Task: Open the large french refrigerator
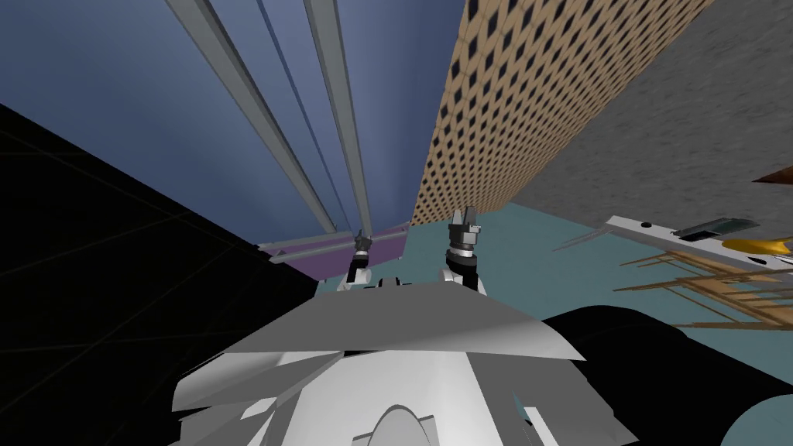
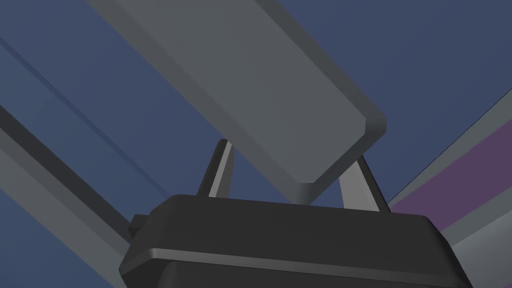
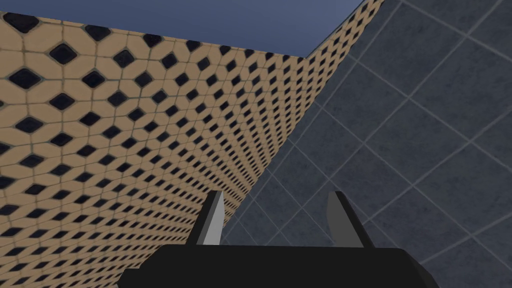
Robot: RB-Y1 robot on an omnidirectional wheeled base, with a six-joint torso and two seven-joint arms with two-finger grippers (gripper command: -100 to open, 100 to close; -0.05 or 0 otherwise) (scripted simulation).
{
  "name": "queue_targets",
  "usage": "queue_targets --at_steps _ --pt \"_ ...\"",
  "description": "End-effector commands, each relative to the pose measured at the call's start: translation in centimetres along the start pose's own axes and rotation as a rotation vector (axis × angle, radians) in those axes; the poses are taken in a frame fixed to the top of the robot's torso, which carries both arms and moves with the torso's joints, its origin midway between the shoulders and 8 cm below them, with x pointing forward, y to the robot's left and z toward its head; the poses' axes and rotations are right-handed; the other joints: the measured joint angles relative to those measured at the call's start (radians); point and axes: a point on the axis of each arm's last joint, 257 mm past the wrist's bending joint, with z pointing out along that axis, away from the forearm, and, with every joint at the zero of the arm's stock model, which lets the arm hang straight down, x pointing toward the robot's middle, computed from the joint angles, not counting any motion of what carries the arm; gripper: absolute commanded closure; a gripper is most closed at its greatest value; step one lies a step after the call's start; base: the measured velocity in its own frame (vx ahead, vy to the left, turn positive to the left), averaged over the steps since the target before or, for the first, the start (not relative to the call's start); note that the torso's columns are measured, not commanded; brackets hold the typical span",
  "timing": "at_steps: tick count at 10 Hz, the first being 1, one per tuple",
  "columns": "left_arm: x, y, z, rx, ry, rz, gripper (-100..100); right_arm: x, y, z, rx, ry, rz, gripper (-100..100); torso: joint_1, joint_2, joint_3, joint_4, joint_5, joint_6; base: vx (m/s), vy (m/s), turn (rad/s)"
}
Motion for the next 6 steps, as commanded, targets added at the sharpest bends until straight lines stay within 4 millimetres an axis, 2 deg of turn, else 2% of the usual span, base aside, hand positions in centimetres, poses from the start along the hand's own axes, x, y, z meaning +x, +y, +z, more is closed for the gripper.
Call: queue_targets --at_steps 1,2,3,4,6 --pt "-0.5 -2.0 0.4 0.048 -0.020 0.014 100 0.0 0.0 0.0 0.000 0.000 0.000 0 0.002 0.001 0.000 0.000 0.000 -0.002 -0.118 -0.298 0.188" --pt "-1.1 -2.6 0.3 0.060 -0.036 0.021 100 0.0 0.0 0.0 0.000 0.000 0.000 0 0.002 0.002 0.001 0.001 0.000 -0.004 -0.146 -0.318 0.169" --pt "-1.5 -1.6 0.0 0.035 -0.041 0.020 100 0.0 0.0 0.0 0.000 0.000 0.000 0 0.002 0.005 0.003 0.001 0.000 -0.005 -0.075 -0.147 0.054" --pt "-2.6 -2.2 -0.4 0.045 -0.066 0.028 100 0.0 0.0 0.0 0.000 0.000 0.000 0 0.012 0.001 0.001 0.000 0.002 -0.004 -0.019 -0.174 0.091" --pt "-3.9 -3.8 -0.8 0.078 -0.096 0.039 100 0.0 0.0 0.0 0.000 0.000 0.000 0 0.007 -0.001 -0.001 -0.003 0.001 -0.010 -0.011 -0.272 0.191"
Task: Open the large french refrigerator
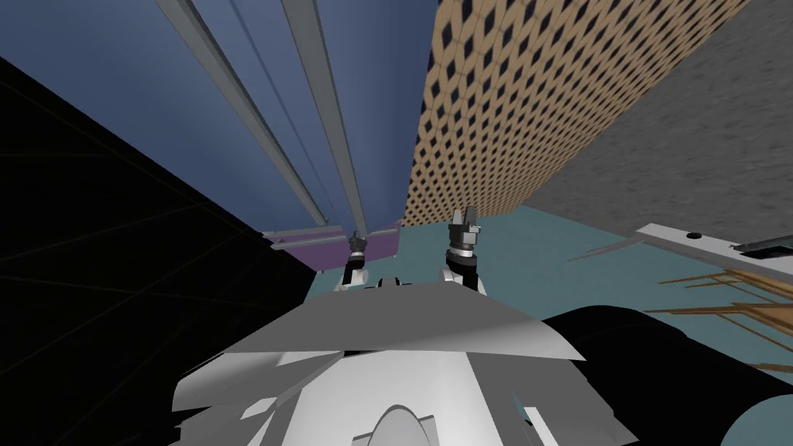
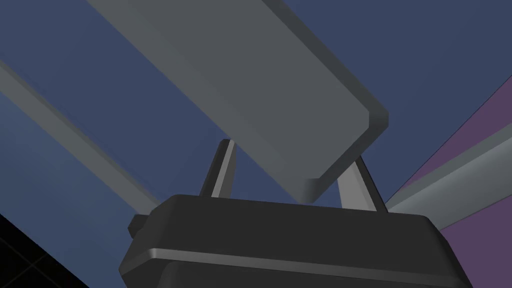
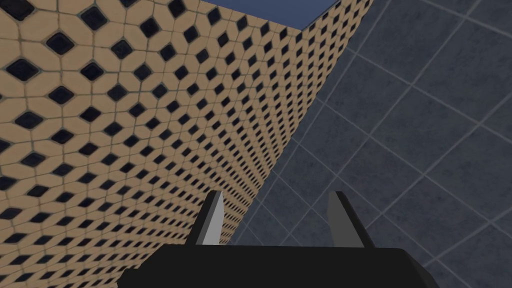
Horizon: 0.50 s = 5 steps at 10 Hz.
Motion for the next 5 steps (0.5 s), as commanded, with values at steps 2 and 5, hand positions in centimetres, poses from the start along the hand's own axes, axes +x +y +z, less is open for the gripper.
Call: queue_targets --at_steps 2,5 --pt "-1.5 -2.6 -0.2 0.058 -0.034 0.015 100 0.0 0.0 0.0 0.000 0.000 0.000 0 -0.002 0.000 0.001 0.001 0.000 0.007 0.010 -0.240 0.117" --pt "-2.9 -4.2 -0.5 0.091 -0.063 0.028 100 0.0 0.0 0.0 0.000 0.000 0.000 0 -0.006 0.001 0.001 0.002 -0.001 0.010 -0.038 -0.228 0.109"
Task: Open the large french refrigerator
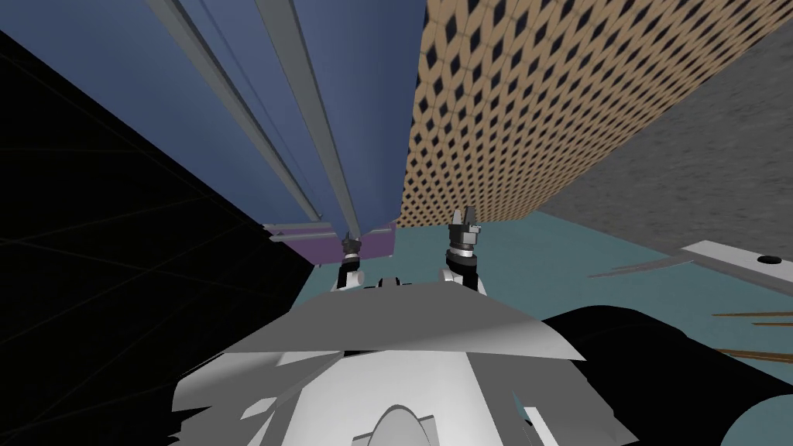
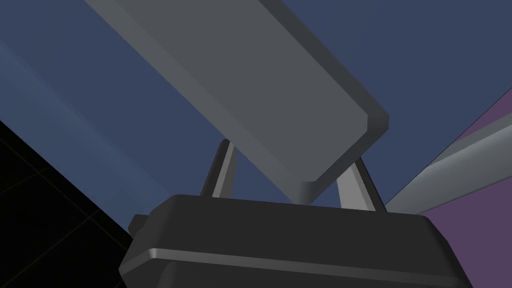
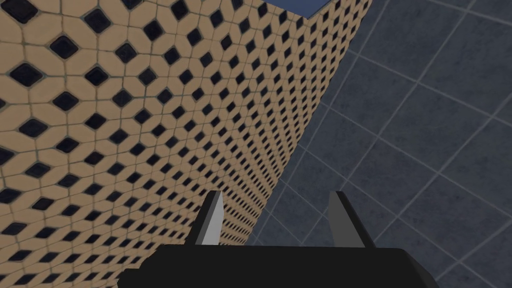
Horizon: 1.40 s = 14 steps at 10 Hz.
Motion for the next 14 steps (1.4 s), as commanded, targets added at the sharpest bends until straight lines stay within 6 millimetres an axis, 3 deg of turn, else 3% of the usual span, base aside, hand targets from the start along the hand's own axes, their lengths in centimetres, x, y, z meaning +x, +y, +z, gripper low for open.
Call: queue_targets --at_steps 1,6,7,9,14 --pt "-0.6 -2.0 0.3 0.047 -0.014 0.008 100 0.0 0.0 0.0 0.000 0.000 0.000 0 -0.001 0.001 0.000 0.001 -0.001 -0.002 -0.061 -0.273 0.131" --pt "-2.6 -4.5 -0.2 0.096 -0.057 0.029 100 0.0 0.0 0.0 0.000 0.000 0.000 0 0.002 0.003 0.001 0.004 -0.002 -0.002 -0.033 -0.236 0.103" --pt "-3.2 -3.5 -0.6 0.062 -0.071 0.031 100 0.0 0.0 0.0 0.000 0.000 0.000 0 0.001 0.006 0.003 0.005 -0.003 -0.005 -0.021 -0.106 0.040" --pt "-5.0 -5.0 -1.2 0.091 -0.109 0.043 100 0.0 0.0 0.0 0.000 0.000 0.000 0 0.005 0.001 0.000 0.000 0.000 -0.008 0.025 -0.206 0.121" --pt "-7.0 -7.5 -1.9 0.143 -0.154 0.061 100 0.0 0.0 0.0 0.000 0.000 0.000 0 -0.003 0.001 0.000 0.000 -0.002 -0.004 0.038 -0.255 0.134"
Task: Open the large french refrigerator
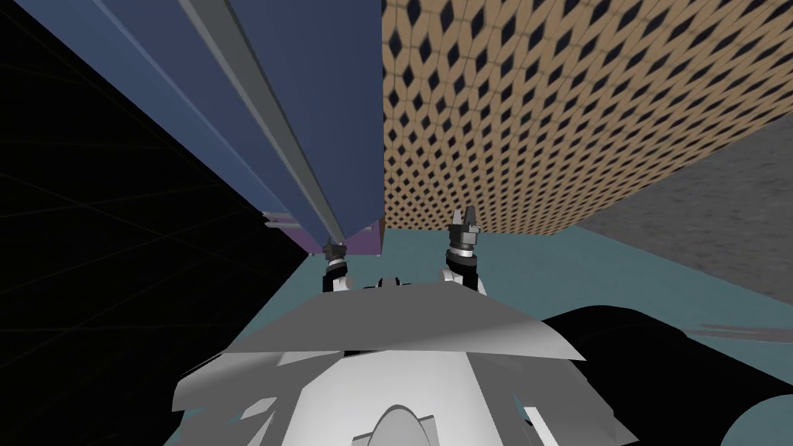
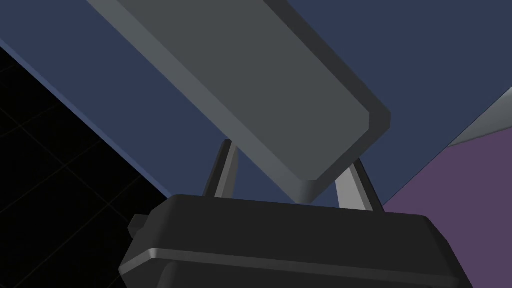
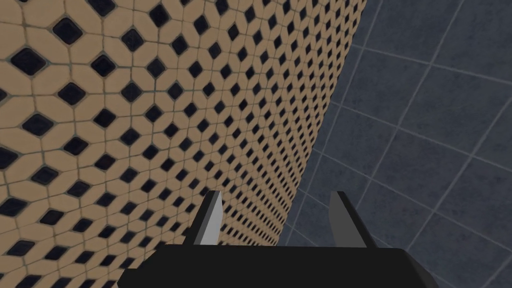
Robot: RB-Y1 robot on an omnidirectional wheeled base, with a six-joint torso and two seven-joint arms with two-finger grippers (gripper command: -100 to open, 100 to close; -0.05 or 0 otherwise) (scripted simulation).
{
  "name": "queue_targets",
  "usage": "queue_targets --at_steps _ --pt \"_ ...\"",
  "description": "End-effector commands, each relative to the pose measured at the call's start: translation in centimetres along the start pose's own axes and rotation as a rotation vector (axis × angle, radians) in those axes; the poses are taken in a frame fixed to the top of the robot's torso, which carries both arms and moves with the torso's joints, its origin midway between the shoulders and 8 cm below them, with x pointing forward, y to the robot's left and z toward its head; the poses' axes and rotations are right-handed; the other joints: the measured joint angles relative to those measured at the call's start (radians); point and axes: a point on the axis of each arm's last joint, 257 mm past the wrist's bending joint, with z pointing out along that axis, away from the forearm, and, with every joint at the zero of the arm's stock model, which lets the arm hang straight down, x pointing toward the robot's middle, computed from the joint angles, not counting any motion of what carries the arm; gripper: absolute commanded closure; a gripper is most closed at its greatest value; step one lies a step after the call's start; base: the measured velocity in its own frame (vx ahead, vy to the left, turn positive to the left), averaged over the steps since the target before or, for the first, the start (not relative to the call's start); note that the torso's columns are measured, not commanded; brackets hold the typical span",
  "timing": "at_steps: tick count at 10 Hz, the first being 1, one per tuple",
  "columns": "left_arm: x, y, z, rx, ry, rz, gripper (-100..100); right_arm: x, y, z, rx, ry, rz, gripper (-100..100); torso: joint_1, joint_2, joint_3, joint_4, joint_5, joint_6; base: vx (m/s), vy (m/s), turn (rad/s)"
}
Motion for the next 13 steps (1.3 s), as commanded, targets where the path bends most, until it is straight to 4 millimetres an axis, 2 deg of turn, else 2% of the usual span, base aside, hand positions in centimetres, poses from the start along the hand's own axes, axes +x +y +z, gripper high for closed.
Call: queue_targets --at_steps 1,3,4,5,7,13 --pt "-0.5 -1.7 0.3 0.043 -0.010 0.005 100 0.0 0.0 0.0 0.000 0.000 0.000 0 0.002 0.002 0.001 0.001 0.000 0.003 -0.003 -0.235 0.082" --pt "-2.0 -3.4 0.1 0.078 -0.039 0.018 100 0.0 0.0 0.0 0.000 0.000 0.000 0 -0.001 0.000 0.000 0.002 -0.002 0.000 0.030 -0.304 0.152" --pt "-2.0 -3.4 0.1 0.078 -0.039 0.018 100 0.0 0.0 0.0 0.000 0.000 0.000 0 -0.001 0.003 0.001 0.003 -0.002 -0.002 0.018 -0.229 0.094" --pt "-2.4 -3.4 0.2 0.048 -0.056 0.018 -100 0.0 0.0 0.0 0.000 0.000 0.000 0 0.004 0.003 0.002 0.004 -0.002 0.001 0.006 -0.098 0.078" --pt "-2.2 -3.8 0.5 0.046 -0.055 0.016 -100 0.0 0.0 0.0 0.000 0.000 0.000 0 0.018 -0.001 -0.001 -0.001 0.005 -0.002 -0.014 -0.005 0.010" --pt "-1.0 -5.6 2.0 0.035 -0.045 0.006 -100 0.0 0.0 0.0 0.000 0.000 0.000 0 0.000 0.007 0.004 0.004 -0.002 -0.003 0.003 -0.002 0.033"
